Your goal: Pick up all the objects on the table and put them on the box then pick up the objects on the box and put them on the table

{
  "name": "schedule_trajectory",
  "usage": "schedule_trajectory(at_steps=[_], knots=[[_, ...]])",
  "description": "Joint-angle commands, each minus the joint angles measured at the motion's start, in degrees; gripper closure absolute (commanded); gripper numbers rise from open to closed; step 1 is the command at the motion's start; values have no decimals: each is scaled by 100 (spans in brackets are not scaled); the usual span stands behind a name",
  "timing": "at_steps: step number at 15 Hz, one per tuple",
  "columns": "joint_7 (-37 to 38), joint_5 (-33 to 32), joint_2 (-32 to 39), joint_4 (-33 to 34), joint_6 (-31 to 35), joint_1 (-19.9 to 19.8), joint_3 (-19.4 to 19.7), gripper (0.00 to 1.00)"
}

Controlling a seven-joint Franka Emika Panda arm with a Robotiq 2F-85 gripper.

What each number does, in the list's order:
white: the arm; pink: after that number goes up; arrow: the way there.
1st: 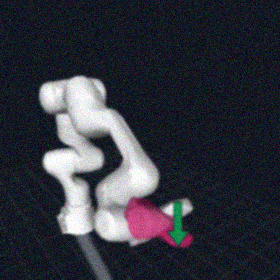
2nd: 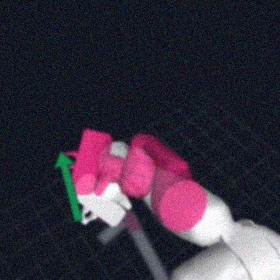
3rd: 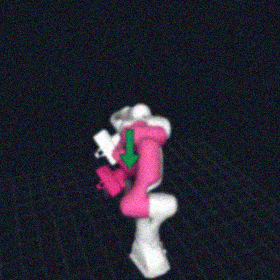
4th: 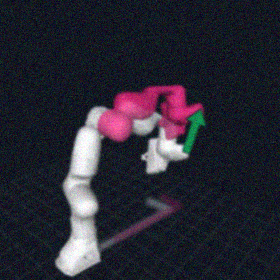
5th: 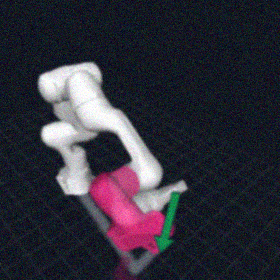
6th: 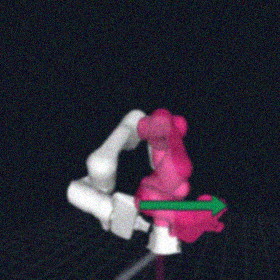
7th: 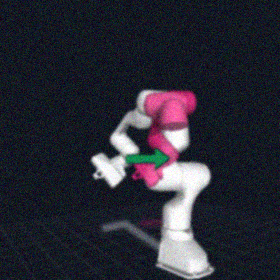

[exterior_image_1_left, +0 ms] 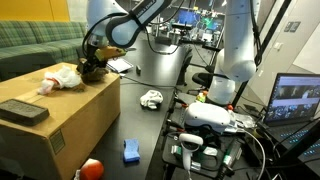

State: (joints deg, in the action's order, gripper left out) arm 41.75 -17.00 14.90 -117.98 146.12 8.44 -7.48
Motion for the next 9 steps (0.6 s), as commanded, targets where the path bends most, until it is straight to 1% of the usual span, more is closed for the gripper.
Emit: schedule_trajectory(at_steps=[1, 2, 4, 5, 7, 8, 9], knots=[[-421, 293, -118, 213, -407, 221, 125, 57], [-475, 312, -208, 212, -518, 256, 118, 48], [-448, 247, -372, 245, -718, 349, 127, 34], [-472, 244, -456, 271, -805, 367, 111, 26], [-525, 204, -605, 301, -829, 403, 70, 11], [-512, 121, -637, 280, -765, 446, 56, 4], [-566, 83, -681, 336, -739, 466, 42, 0]])
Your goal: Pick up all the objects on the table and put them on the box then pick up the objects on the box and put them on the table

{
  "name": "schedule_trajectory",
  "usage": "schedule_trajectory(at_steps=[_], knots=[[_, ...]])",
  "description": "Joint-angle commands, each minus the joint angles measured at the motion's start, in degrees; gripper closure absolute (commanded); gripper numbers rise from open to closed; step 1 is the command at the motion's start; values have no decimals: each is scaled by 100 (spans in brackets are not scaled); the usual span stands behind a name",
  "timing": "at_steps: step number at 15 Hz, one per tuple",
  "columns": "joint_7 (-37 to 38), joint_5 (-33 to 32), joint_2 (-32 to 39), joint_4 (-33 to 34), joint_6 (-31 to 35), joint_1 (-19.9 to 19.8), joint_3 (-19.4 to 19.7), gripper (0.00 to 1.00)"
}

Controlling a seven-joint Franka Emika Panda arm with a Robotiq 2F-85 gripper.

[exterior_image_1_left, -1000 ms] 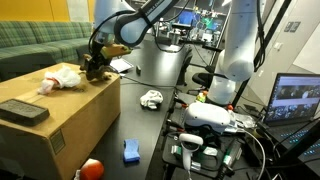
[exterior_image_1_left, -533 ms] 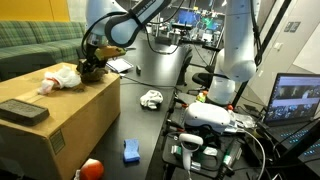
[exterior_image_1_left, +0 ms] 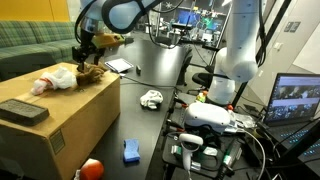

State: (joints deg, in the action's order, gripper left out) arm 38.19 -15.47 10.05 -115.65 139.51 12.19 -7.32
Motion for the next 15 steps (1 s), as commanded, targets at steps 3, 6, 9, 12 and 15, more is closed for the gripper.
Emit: schedule_trajectory(at_steps=[3, 6, 9, 12, 15], knots=[[-506, -75, -239, 150, 144, 169, -76, 0], [-838, -100, -91, 263, 481, 291, -198, 0], [-1027, -336, 199, 379, 903, 492, -267, 0], [-1056, -638, 593, 600, 1222, 725, -222, 0], [-1058, -934, 985, 825, 1374, 1001, -74, 0]])
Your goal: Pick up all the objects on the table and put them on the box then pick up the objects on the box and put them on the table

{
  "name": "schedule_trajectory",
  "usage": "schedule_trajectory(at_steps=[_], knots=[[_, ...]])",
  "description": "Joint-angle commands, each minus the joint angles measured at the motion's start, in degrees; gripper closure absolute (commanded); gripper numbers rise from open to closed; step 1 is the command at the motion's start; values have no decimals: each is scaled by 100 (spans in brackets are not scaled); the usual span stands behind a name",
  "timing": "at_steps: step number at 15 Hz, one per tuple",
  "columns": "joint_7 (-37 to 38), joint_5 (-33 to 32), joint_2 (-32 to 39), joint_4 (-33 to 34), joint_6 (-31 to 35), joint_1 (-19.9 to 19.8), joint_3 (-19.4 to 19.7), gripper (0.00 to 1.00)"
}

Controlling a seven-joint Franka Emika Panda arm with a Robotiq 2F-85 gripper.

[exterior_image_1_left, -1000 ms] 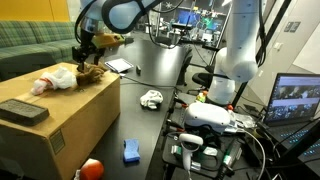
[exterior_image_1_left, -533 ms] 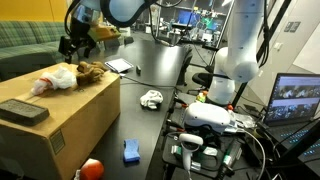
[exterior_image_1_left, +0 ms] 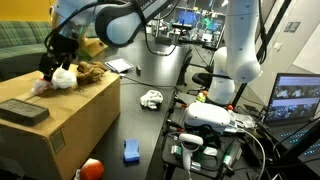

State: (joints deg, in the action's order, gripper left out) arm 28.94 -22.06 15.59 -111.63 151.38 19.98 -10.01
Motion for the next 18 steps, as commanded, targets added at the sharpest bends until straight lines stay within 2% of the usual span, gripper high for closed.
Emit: schedule_trajectory(at_steps=[1, 7, 11, 12, 13, 15, 18], knots=[[-144, -336, 544, 489, 214, 306, 252, 0], [-141, -549, 1183, 946, 174, 690, 701, 0], [-200, -473, 1446, 1201, 104, 794, 896, 0], [-232, -429, 1446, 1230, 28, 817, 894, 3], [-234, -419, 1461, 1266, -4, 839, 905, 26], [-342, -355, 1459, 1291, -71, 808, 867, 29], [-499, -262, 1413, 1316, -185, 781, 791, 53]])
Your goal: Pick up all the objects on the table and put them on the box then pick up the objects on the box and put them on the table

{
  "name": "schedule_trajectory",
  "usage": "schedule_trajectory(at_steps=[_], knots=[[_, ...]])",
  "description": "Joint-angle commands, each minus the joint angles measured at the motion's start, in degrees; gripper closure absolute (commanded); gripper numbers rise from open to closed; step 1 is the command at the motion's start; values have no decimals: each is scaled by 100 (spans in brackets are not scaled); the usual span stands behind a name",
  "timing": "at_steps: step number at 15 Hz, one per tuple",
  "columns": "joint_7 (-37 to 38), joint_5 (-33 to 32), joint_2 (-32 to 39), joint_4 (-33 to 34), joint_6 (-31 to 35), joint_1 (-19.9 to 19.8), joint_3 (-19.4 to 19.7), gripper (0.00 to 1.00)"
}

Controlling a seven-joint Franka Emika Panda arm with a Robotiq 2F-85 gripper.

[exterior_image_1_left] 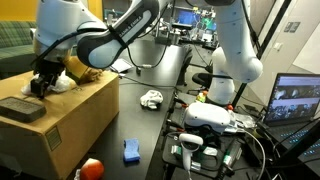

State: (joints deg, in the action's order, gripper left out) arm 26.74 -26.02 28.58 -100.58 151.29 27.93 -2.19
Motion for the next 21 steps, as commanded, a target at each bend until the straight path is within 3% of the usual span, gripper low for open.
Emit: schedule_trajectory(at_steps=[1, 6, 7, 16, 21], knots=[[-314, 151, 105, 220, -217, -15, -2, 62], [-412, 160, 35, 188, -364, -46, -17, 98], [-404, 150, -11, 160, -390, -40, -14, 100], [-527, 564, -1308, -574, -960, -247, -331, 99], [-1415, 1944, -2592, -1225, -1926, -748, -900, 99]])
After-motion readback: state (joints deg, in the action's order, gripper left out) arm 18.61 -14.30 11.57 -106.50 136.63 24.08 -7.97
